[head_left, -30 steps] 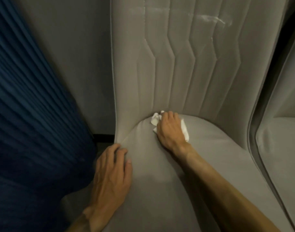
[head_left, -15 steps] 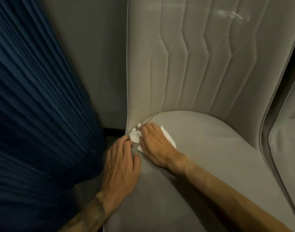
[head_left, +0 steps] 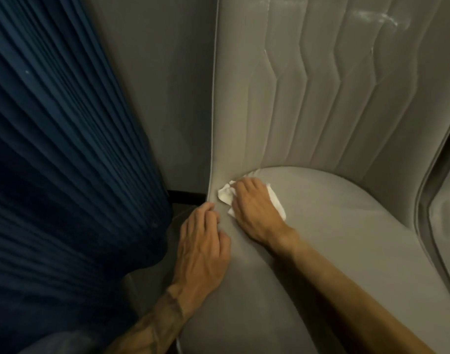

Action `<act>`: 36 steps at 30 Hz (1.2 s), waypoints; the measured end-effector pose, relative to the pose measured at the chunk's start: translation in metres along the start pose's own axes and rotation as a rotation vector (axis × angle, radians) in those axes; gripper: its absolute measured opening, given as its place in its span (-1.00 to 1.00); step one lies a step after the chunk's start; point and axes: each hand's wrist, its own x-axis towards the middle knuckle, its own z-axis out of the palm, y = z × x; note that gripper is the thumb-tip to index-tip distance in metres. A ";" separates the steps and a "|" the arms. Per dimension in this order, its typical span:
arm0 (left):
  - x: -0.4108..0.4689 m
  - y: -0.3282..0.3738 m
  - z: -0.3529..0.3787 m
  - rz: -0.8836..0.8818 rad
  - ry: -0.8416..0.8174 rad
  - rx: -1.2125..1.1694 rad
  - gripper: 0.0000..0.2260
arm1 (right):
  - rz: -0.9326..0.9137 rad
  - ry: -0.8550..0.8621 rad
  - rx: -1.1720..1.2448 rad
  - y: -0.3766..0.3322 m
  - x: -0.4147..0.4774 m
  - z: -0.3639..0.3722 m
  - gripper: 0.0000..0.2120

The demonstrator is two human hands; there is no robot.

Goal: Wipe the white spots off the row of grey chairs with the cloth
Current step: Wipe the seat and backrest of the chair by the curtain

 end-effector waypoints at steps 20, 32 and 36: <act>0.004 -0.002 -0.003 0.001 -0.115 0.091 -0.47 | 0.189 -0.059 -0.147 0.058 -0.011 -0.021 -0.57; 0.005 -0.003 -0.005 0.051 -0.118 0.236 -0.52 | 0.319 -0.006 -0.200 0.062 -0.010 -0.018 -0.46; 0.013 -0.001 -0.007 0.095 -0.120 0.271 -0.56 | 0.658 0.016 -0.279 0.126 -0.039 -0.041 -0.45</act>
